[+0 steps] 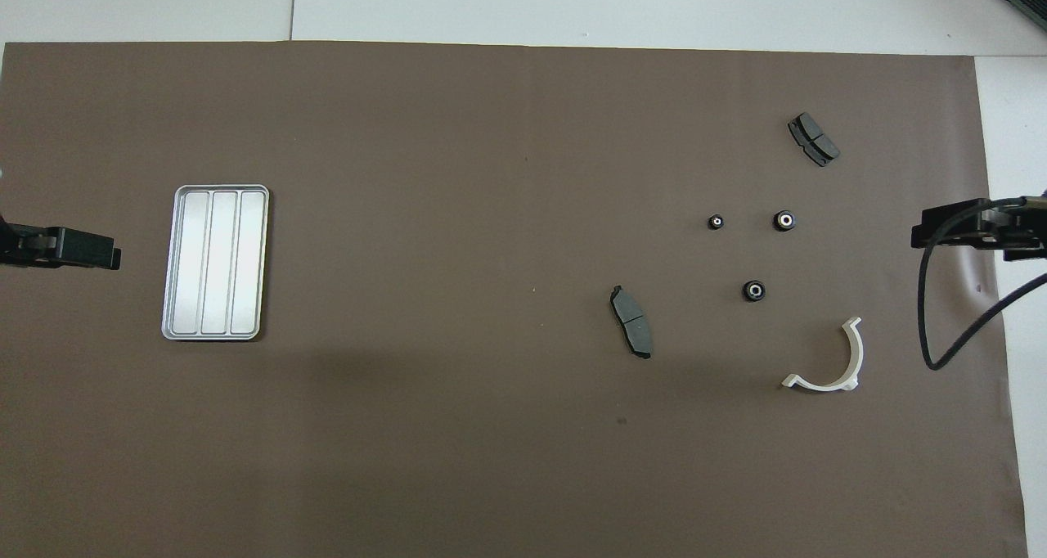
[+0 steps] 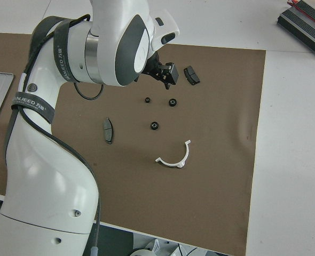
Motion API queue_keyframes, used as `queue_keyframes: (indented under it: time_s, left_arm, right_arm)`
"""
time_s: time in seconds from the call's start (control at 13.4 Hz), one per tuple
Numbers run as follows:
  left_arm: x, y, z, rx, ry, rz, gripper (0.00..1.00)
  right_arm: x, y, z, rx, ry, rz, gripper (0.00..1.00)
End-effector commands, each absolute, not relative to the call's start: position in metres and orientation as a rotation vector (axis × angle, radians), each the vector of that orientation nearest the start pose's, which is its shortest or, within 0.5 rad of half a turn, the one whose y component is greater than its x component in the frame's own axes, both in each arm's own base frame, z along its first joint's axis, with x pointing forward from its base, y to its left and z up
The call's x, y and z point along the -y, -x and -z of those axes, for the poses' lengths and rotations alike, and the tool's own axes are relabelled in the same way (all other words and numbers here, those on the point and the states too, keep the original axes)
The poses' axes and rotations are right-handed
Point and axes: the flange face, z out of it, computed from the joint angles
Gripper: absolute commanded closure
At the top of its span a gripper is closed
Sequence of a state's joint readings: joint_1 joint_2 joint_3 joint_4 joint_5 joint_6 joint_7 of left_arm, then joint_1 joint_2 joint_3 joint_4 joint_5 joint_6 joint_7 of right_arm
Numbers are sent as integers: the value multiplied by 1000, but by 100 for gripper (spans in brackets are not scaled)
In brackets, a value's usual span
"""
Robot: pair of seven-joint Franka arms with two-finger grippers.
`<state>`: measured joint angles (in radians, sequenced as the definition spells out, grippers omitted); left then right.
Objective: Place bearing gear from tray to pile
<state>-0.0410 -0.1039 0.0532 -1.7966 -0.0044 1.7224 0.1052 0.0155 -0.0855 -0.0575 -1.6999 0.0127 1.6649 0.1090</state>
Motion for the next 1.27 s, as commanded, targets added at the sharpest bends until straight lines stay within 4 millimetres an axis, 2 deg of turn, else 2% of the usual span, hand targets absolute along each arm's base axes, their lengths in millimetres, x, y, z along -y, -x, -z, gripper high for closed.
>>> queue_keyframes:
  time_s: [0.0, 0.3, 0.75, 1.2]
  left_arm:
    - [-8, -527, -593, -131, 3125, 42, 0]
    - [-7, -528, -592, -133, 3125, 40, 0]
    - [-6, -527, -593, -136, 3125, 40, 0]
    - [-8, -527, -593, -131, 3125, 42, 0]
  right_arm:
    - [25, -526, -620, -209, 3127, 55, 0]
    - [15, -526, -626, -143, 3180, 58, 0]
    - [21, -509, -632, -162, 3177, -62, 0]
    - [13, -509, -630, -147, 3177, -64, 0]
